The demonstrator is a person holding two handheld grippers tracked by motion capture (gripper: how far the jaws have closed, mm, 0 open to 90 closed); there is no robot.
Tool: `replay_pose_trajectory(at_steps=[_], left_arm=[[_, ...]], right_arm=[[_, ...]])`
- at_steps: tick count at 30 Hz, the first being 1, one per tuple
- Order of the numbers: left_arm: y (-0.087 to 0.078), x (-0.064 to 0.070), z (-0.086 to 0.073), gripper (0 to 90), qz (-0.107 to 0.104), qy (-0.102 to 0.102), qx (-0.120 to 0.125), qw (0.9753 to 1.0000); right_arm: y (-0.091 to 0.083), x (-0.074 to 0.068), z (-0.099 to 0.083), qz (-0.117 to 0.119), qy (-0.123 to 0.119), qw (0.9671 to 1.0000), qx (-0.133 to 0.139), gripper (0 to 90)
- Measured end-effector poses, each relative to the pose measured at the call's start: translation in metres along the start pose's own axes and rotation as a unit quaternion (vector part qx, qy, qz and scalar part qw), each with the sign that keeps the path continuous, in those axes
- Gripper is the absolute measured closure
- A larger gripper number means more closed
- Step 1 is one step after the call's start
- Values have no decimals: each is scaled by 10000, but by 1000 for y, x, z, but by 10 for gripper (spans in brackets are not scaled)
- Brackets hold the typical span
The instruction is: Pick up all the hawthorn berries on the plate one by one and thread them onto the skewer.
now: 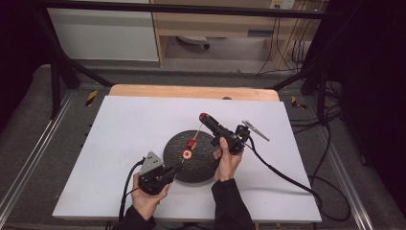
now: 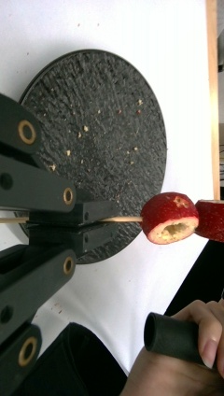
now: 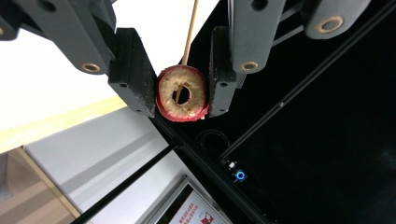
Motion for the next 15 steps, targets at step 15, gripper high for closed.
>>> replay_pose_trajectory(at_steps=[15], left_arm=[[11,-2,9,888,46,7,-15,10000]], right_arm=[[0,1,-5,-31,309,9990,-316,634]])
Point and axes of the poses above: each handheld gripper's, and its own axes: y roughly forward along the jaws, z roughly out of its top, x roughly to its right, the point moved 1 cm from there along y, roughly forward along the jaws, and after that the axes turned 4 degrees about z, right-handed, at the moved point
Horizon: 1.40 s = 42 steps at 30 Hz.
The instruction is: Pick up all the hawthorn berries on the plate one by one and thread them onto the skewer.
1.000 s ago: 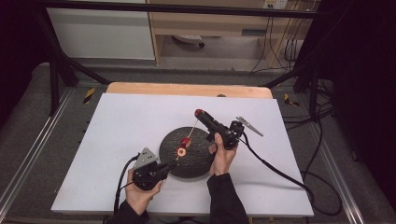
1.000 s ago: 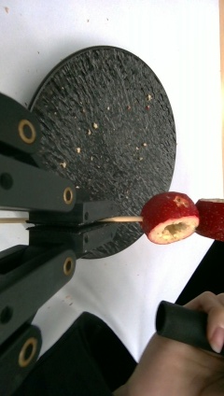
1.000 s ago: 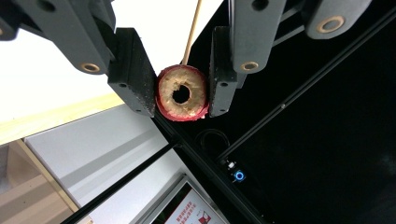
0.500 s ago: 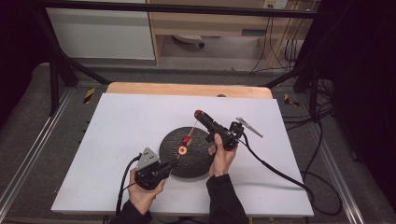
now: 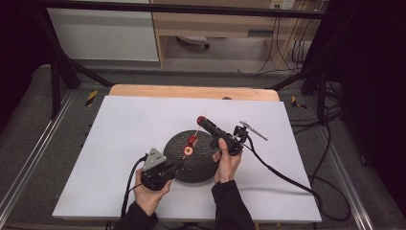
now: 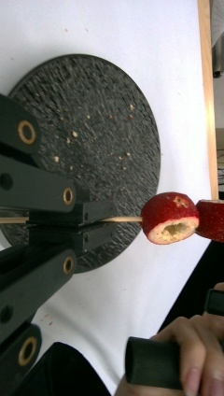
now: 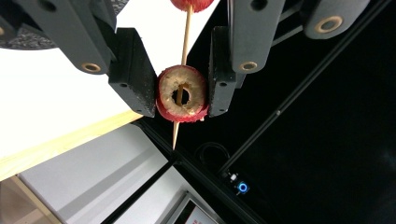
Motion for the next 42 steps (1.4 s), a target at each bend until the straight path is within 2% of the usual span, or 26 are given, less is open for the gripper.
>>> replay_pose_trajectory(at_steps=[6,15,17,22,26,30,34,40,42], left_arm=[[6,-2,8,888,23,-5,3,10000],[10,-6,6,888,-48,-27,-58,10000],[10,-7,5,888,-74,-53,-57,9999],[7,-10,2,888,-108,-61,-92,9999],[2,-15,0,888,-114,-9,-127,9999],[-2,-20,-2,887,-114,41,-180,9998],[-5,-25,-4,887,-109,133,-272,9995],[-9,-30,-5,887,-122,187,-402,9989],[-9,-32,-5,886,-152,208,-494,9984]], right_arm=[[1,2,-9,32,-3,9998,-207,634],[1,3,-14,-58,-89,9993,-371,628],[1,4,-15,-88,-229,9989,-411,618],[-3,0,-8,-121,-551,9969,-557,506],[-9,-3,-1,-255,-880,9928,-776,417],[-17,1,4,-433,-1136,9866,-1088,301],[-26,7,6,-570,-1432,9781,-1399,188],[-41,18,7,-880,-1902,9585,-1935,73],[-47,22,7,-967,-2034,9509,-2121,47]])
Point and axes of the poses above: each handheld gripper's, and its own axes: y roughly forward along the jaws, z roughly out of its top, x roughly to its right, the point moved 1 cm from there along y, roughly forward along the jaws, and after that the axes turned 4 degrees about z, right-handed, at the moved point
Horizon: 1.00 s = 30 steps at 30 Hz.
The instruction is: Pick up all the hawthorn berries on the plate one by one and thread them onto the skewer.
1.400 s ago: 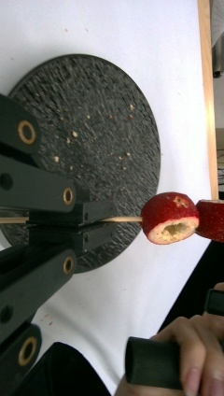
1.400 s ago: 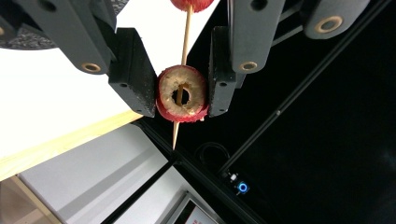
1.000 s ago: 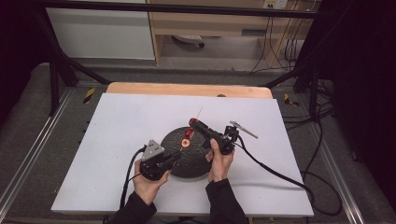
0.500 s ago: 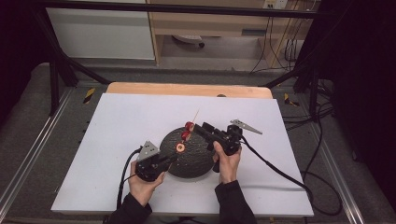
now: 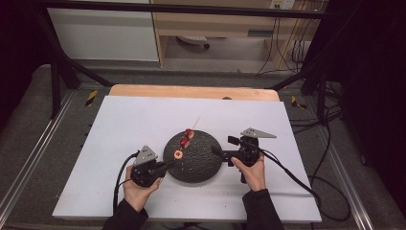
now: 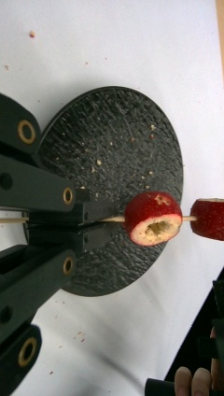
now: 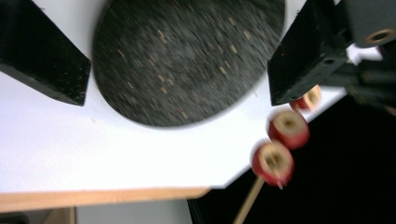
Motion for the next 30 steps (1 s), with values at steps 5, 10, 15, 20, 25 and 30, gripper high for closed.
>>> replay_pose_trajectory(at_steps=[5,10,15,20,25,30], left_arm=[[0,-3,0,886,-42,42,-155,9999],[-1,-6,2,886,-26,116,-279,9995],[-1,-8,8,886,-8,174,-406,9990],[0,-11,17,885,41,262,-561,9981],[5,-13,22,885,61,326,-764,9965],[13,-15,25,885,89,347,-930,9950]], right_arm=[[-13,11,-12,-204,-284,9988,-346,14],[-28,21,-24,-316,-383,9973,-534,5],[-43,30,-37,-430,-564,9945,-767,5],[-55,41,-51,-473,-618,9930,-888,7],[-64,48,-62,-610,-655,9911,-981,8],[-72,50,-68,-680,-696,9899,-1034,9]])
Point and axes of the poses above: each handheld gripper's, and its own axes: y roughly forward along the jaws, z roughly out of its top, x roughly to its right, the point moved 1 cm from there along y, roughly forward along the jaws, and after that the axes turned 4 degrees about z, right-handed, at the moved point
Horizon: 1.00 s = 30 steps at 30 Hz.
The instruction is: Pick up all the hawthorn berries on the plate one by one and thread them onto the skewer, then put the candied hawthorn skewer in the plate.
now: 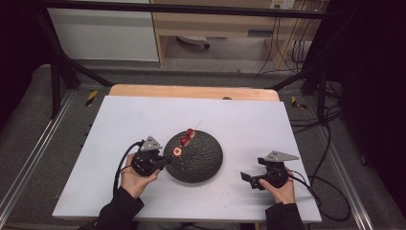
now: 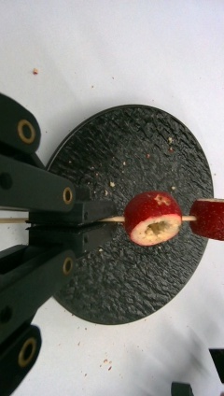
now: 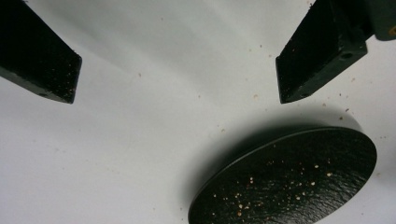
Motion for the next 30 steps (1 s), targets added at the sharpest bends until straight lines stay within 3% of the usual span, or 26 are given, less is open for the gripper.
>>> replay_pose_trajectory(at_steps=[18,26,30], left_arm=[[25,-1,11,885,63,-35,-498,9987],[37,4,8,885,111,13,-790,9968],[43,7,5,884,141,32,-1022,9947]], right_arm=[[-5,1,-10,-42,-65,9999,-137,7],[-7,1,-11,-8,-40,10000,-68,8],[-7,1,-11,14,-11,10000,-68,7]])
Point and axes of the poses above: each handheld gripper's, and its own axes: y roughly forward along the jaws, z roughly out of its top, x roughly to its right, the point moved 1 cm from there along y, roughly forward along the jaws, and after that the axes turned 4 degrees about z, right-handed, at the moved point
